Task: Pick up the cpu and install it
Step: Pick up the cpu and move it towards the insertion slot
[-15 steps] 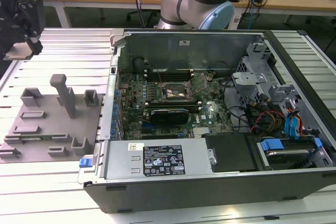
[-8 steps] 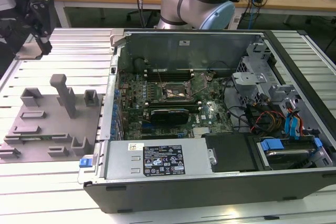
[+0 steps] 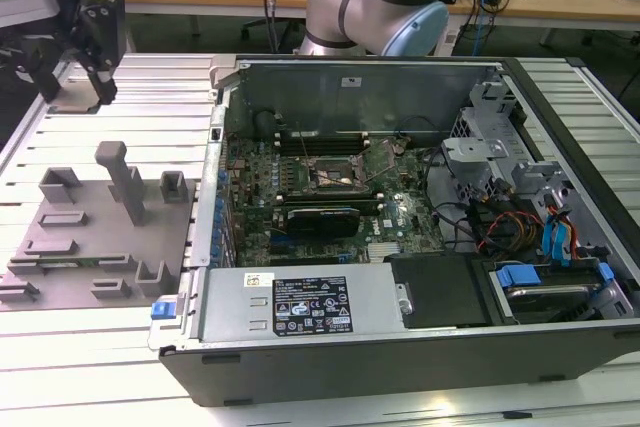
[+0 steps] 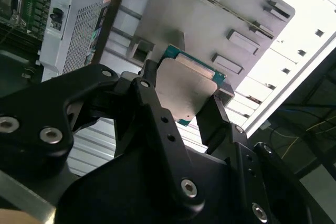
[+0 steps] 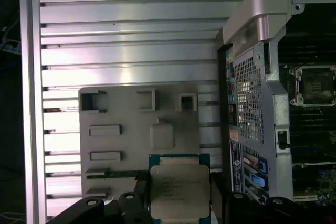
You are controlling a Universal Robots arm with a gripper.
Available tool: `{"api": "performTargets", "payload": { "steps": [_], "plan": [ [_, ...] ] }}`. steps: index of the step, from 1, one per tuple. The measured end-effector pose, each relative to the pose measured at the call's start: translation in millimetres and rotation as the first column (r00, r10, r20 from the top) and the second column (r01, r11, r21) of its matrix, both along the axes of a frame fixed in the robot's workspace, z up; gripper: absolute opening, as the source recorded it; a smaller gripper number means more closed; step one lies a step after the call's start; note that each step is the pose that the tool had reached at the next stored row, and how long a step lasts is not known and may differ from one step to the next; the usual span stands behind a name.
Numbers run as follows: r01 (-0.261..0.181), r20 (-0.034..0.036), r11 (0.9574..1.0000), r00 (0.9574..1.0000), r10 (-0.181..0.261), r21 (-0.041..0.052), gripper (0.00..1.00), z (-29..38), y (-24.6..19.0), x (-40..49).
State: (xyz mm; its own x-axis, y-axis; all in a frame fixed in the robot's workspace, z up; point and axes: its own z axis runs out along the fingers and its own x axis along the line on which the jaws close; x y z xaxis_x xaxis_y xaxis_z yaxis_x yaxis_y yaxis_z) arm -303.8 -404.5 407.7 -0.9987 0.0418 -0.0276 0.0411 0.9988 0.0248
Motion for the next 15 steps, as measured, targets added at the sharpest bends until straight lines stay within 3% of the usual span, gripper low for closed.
{"api": "performTargets", "payload": {
  "steps": [11, 15],
  "plan": [
    [0.000, -0.0013, 1.0000, 1.0000, 0.000, -0.0001, 0.55, 0.0, -0.1, 37.4],
    [0.000, -0.0022, 1.0000, 1.0000, 0.000, -0.0001, 0.55, 0.0, -0.1, 61.6]
  ]
}}
